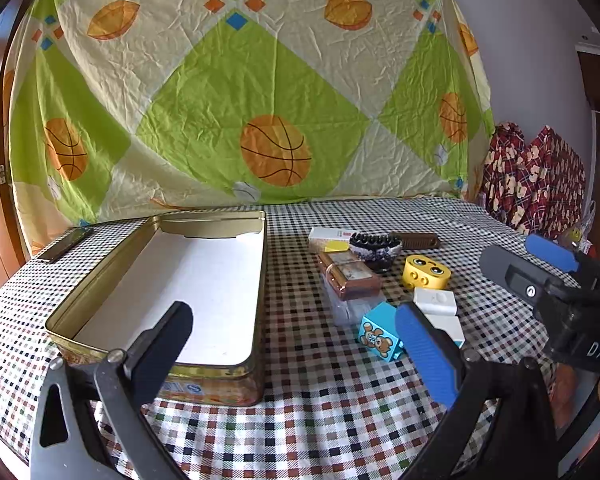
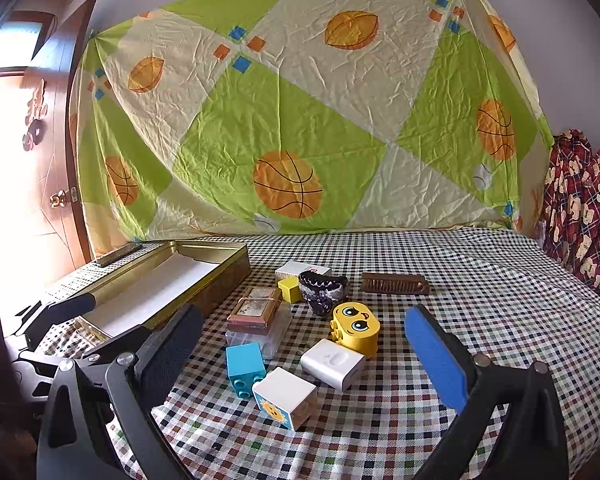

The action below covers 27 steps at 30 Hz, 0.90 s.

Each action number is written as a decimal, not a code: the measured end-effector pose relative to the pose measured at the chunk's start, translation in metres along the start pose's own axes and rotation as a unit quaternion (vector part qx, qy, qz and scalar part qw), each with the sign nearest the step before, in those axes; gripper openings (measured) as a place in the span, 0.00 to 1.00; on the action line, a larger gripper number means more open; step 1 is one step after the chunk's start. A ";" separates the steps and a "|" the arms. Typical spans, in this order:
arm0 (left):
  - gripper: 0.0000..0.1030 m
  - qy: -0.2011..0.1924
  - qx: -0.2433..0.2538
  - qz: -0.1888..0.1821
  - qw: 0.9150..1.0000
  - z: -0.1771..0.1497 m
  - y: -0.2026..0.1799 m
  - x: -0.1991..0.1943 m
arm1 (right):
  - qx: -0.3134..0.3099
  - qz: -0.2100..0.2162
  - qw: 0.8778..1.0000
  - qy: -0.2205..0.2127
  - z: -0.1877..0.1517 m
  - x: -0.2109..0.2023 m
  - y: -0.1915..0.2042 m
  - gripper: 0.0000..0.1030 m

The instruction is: Organize rigid objects

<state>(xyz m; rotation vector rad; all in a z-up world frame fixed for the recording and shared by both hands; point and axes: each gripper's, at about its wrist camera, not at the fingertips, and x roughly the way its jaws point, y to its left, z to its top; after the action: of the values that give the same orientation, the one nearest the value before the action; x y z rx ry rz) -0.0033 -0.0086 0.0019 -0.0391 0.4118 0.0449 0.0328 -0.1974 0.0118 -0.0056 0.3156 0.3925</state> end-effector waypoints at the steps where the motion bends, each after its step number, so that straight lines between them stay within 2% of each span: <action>1: 1.00 0.000 0.000 0.000 1.000 0.000 0.000 0.000 | 0.000 0.000 1.000 0.001 0.000 0.000 0.000 0.99; 15: 1.00 -0.004 0.000 0.011 1.000 -0.002 0.002 0.003 | -0.005 -0.003 1.000 0.008 -0.006 0.004 0.002 0.99; 27: 1.00 -0.009 0.014 0.021 1.000 -0.010 -0.001 0.009 | -0.014 0.002 0.999 0.036 -0.024 0.023 -0.001 0.99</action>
<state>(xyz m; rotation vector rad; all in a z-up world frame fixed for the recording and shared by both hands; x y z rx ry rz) 0.0008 -0.0096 -0.0113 -0.0032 0.3952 0.0811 0.0460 -0.1910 -0.0181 -0.0474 0.3809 0.4020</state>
